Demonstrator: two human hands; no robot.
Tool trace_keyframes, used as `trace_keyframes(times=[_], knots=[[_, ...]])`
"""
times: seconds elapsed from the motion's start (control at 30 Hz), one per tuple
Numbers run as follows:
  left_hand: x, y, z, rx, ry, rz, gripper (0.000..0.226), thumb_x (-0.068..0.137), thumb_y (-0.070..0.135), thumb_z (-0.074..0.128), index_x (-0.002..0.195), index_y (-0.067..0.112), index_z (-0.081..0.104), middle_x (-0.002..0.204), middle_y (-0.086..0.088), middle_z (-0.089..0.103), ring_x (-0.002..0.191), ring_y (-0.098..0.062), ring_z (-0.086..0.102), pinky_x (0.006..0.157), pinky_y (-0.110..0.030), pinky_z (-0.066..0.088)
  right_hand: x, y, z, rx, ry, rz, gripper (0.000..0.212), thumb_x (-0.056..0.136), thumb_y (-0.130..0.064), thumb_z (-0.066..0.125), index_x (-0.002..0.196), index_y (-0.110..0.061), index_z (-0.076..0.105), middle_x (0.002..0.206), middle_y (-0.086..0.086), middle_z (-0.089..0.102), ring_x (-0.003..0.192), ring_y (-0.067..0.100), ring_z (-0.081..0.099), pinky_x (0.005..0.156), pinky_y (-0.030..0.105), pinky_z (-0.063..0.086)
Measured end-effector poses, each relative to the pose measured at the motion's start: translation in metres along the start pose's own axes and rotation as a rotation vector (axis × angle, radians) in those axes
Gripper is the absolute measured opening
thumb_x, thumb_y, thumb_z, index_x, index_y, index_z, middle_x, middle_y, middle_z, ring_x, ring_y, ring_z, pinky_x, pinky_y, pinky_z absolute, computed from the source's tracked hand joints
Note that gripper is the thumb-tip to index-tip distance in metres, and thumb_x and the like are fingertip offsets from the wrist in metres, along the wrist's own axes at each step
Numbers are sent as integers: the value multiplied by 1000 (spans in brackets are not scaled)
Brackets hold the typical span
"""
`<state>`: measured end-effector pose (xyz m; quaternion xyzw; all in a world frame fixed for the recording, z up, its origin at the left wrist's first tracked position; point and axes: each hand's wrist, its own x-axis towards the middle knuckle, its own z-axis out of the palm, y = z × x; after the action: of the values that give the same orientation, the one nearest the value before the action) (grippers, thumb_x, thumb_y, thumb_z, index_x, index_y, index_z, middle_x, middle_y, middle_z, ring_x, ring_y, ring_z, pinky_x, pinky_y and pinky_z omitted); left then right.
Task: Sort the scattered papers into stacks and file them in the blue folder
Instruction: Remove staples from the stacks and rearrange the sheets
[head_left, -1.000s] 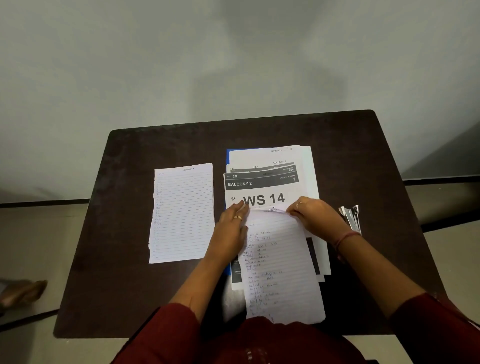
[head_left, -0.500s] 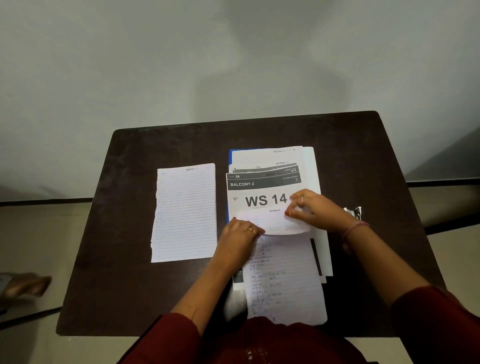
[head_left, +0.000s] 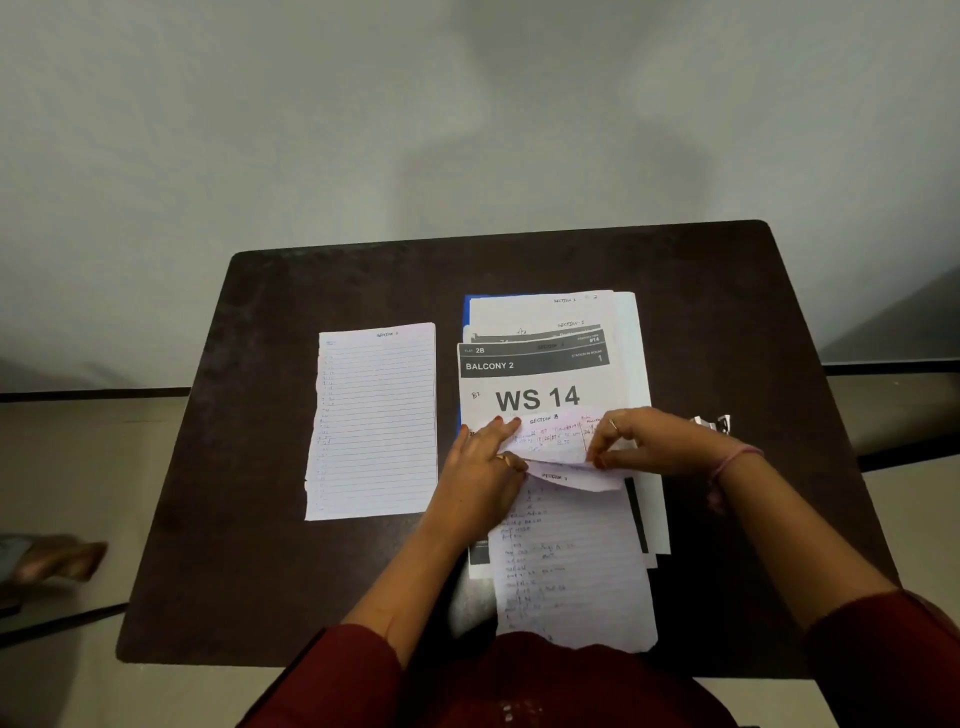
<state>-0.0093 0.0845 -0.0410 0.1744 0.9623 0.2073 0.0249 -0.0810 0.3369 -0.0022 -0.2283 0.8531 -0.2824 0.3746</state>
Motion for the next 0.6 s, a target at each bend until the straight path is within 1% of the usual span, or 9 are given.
trace_keyframes(times=[0.07, 0.13, 0.17, 0.27, 0.37, 0.43, 0.5, 0.53, 0.6], knots=[[1, -1, -1, -16, -1, 8, 8, 82, 19, 72, 89, 16, 74, 107, 1, 70, 107, -23, 65, 106, -59, 33, 0, 0, 1, 129, 5, 16, 7, 89, -33, 63, 87, -33, 70, 106, -8, 63, 101, 6, 58, 91, 22, 46], [1, -2, 0, -8, 4, 36, 8, 82, 20, 72, 89, 18, 74, 91, 6, 72, 88, -17, 68, 104, -53, 33, 11, 2, 1, 132, 149, 30, 13, 91, -32, 60, 94, -27, 71, 110, -4, 63, 103, 8, 58, 94, 26, 46], [1, -3, 0, -2, -4, 40, 8, 83, 21, 72, 91, 19, 74, 89, 6, 73, 84, -17, 68, 105, -50, 33, 19, 4, 1, 63, 226, 34, 17, 92, -30, 60, 103, -22, 70, 113, -2, 63, 104, 10, 57, 96, 27, 45], [3, 0, -4, 20, -77, 14, 16, 92, 25, 61, 103, 17, 71, 95, 1, 73, 93, -19, 66, 114, -42, 23, 41, 5, 0, -190, 316, 121, 33, 88, -30, 64, 119, -20, 64, 119, -2, 62, 111, 15, 53, 99, 34, 41], [4, 2, -7, 10, -147, -55, 28, 99, 28, 49, 122, 16, 60, 107, -1, 71, 107, -19, 60, 119, -35, 13, 49, 2, -3, -249, 334, 172, 25, 86, -30, 66, 110, -25, 68, 110, -8, 66, 107, 14, 55, 94, 35, 34], [5, 3, -9, 30, -126, -24, 28, 98, 27, 49, 119, 17, 64, 105, 1, 71, 103, -20, 62, 116, -41, 22, 48, -1, -5, -261, 356, 165, 18, 87, -28, 66, 104, -25, 71, 109, -10, 68, 105, 13, 57, 92, 32, 31], [3, 1, -8, 52, -63, 21, 28, 93, 32, 47, 98, 21, 73, 90, 4, 71, 86, -20, 66, 103, -50, 42, 43, -5, -7, -342, 375, 136, 20, 90, -30, 62, 108, -26, 71, 112, -11, 68, 107, 13, 56, 91, 32, 30], [1, -1, -7, 33, -49, 32, 31, 90, 34, 45, 91, 21, 73, 88, 5, 69, 83, -20, 66, 97, -51, 47, 41, -5, -7, -382, 387, 116, 21, 91, -31, 61, 109, -28, 71, 113, -12, 68, 108, 12, 56, 91, 31, 30], [0, -2, -7, -12, -35, 22, 30, 88, 34, 47, 86, 18, 73, 102, -1, 68, 91, -24, 66, 89, -48, 52, 35, -4, -6, -418, 389, 88, 21, 92, -33, 59, 109, -31, 71, 114, -12, 68, 109, 11, 57, 90, 30, 32]])
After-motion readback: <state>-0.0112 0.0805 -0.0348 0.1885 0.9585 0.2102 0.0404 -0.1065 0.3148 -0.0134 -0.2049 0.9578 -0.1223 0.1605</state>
